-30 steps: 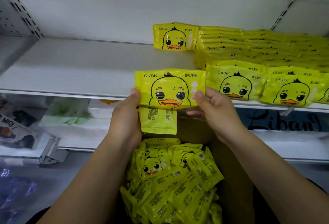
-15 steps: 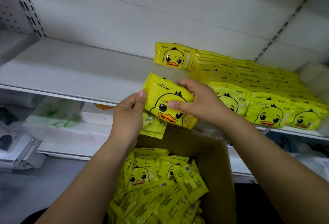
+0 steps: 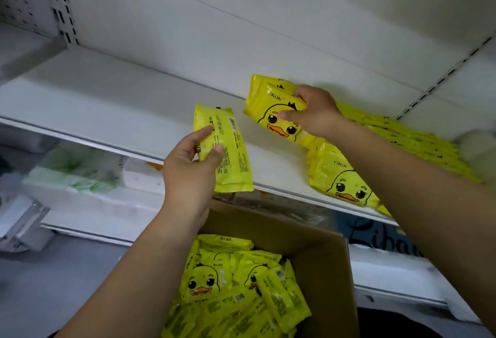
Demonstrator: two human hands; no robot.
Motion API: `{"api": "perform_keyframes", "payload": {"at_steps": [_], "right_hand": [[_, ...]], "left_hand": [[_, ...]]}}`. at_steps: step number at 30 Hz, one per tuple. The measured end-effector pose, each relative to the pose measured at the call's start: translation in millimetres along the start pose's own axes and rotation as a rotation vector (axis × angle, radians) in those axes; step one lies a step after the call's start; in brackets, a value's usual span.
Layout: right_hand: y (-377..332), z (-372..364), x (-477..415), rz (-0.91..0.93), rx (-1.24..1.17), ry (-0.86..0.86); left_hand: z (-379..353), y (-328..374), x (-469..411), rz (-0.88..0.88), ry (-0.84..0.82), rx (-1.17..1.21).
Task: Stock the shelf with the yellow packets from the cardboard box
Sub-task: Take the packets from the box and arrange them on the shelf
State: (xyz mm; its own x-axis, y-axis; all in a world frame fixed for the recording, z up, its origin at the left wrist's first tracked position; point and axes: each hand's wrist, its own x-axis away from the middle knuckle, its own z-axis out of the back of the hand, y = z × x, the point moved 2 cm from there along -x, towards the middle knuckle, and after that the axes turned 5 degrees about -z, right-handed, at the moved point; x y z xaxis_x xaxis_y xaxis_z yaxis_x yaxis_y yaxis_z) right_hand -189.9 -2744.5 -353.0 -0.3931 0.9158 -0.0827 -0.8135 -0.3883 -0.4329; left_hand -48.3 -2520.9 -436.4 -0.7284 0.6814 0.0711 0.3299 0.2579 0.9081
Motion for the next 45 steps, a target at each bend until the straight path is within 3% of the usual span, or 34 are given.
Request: {"api": "perform_keyframes", "payload": {"at_steps": [5, 12, 19, 23, 26, 31, 35, 39, 42, 45], "right_hand": [[8, -38, -46, 0.065, 0.163, -0.033], [7, -39, -91, 0.048, 0.391, 0.082], [5, -44, -82, 0.091, 0.381, 0.248], [-13, -40, -43, 0.125, -0.020, 0.334], [-25, -37, 15, 0.068, -0.303, 0.282], [-14, -34, 110, -0.068, -0.380, 0.025], [15, -30, 160, -0.237, -0.499, 0.081], [32, -36, 192, -0.395, -0.843, 0.024], [40, -44, 190, -0.482, -1.018, 0.071], [44, -52, 184, -0.604, -1.126, 0.127]], "left_hand": [[-2, -7, -8, 0.042, 0.018, 0.057], [-2, -6, -23, 0.074, 0.027, 0.132], [-6, -11, -24, 0.094, -0.024, 0.073], [-9, -10, -20, 0.141, -0.054, 0.077], [-14, -7, -13, 0.193, -0.121, 0.036], [-18, -6, 3, 0.305, -0.459, -0.144], [-17, -17, 23, 0.354, -0.686, -0.253], [-8, -18, 31, 0.343, -0.578, -0.303], [1, -23, 38, 0.380, -0.364, -0.149], [6, -34, 52, 0.469, -0.250, 0.001]]}}
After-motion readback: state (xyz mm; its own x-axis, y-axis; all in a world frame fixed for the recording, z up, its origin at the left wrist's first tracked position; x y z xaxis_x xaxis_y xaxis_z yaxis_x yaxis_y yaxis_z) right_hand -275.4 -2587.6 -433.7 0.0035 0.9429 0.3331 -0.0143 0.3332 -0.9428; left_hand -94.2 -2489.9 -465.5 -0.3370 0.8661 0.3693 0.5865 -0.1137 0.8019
